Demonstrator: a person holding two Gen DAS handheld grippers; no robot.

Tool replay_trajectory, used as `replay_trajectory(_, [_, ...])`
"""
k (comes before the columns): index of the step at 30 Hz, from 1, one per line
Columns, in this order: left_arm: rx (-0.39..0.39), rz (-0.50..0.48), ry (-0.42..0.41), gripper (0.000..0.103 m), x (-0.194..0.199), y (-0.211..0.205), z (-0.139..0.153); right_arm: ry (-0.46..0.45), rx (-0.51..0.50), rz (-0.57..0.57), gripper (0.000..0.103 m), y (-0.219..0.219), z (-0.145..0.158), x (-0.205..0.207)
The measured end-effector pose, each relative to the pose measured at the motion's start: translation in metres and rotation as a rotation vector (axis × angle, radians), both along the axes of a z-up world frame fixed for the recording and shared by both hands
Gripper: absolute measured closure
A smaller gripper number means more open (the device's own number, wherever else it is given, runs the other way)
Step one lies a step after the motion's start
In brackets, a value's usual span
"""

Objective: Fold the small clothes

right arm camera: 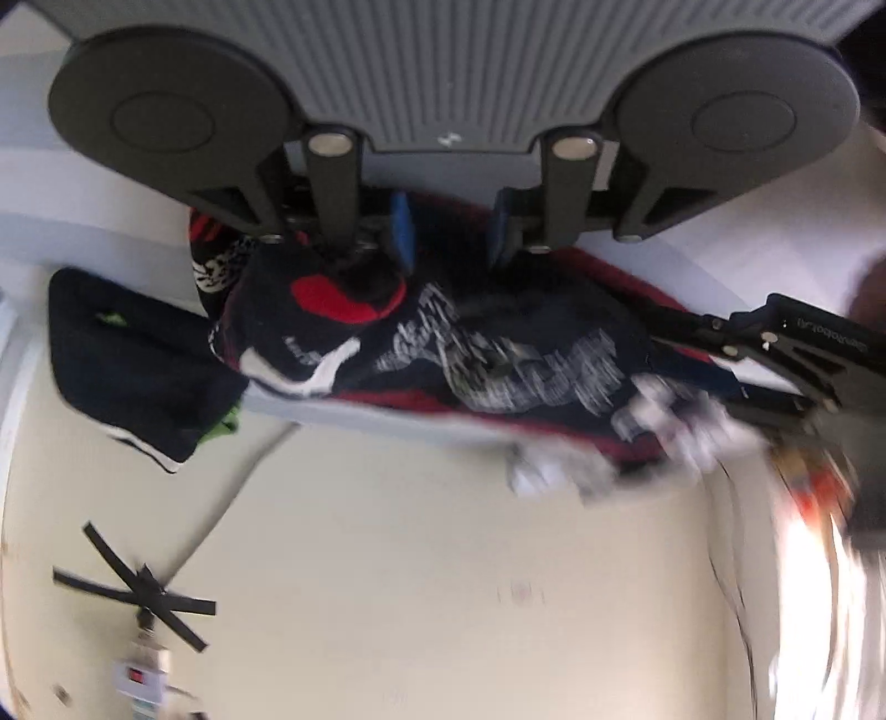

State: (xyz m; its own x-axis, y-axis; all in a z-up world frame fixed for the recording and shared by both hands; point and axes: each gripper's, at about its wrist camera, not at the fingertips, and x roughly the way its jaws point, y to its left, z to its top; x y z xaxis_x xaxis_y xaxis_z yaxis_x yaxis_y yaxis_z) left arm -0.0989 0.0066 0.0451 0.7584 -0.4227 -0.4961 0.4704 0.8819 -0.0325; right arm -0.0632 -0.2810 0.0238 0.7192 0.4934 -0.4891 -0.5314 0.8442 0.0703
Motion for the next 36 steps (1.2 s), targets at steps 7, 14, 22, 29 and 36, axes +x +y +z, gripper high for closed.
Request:
replay_trajectory(7, [-0.173, 0.328, 0.159, 0.037, 0.084, 0.075, 0.0, 0.063, 0.413, -0.288, 0.03, -0.062, 0.028, 0.039])
replay_trajectory(14, [-0.126, 0.341, 0.164, 0.084, 0.126, 0.04, -0.023, 0.234, 0.387, -0.302, 0.084, -0.045, -0.001, 0.113])
replay_trajectory(22, [0.005, 0.388, 0.145, 0.084, 0.136, 0.027, -0.05, 0.145, 0.314, -0.314, 0.085, -0.042, -0.024, 0.147])
replay_trajectory(29, [0.036, 0.395, 0.052, 0.072, 0.106, 0.032, -0.011, 0.09, 0.261, -0.402, 0.037, -0.057, -0.01, 0.114])
replay_trajectory(36, [-0.196, 0.213, 0.062, 0.072, 0.12, 0.01, 0.015, -0.138, 0.244, -0.314, 0.049, -0.023, 0.041, 0.068])
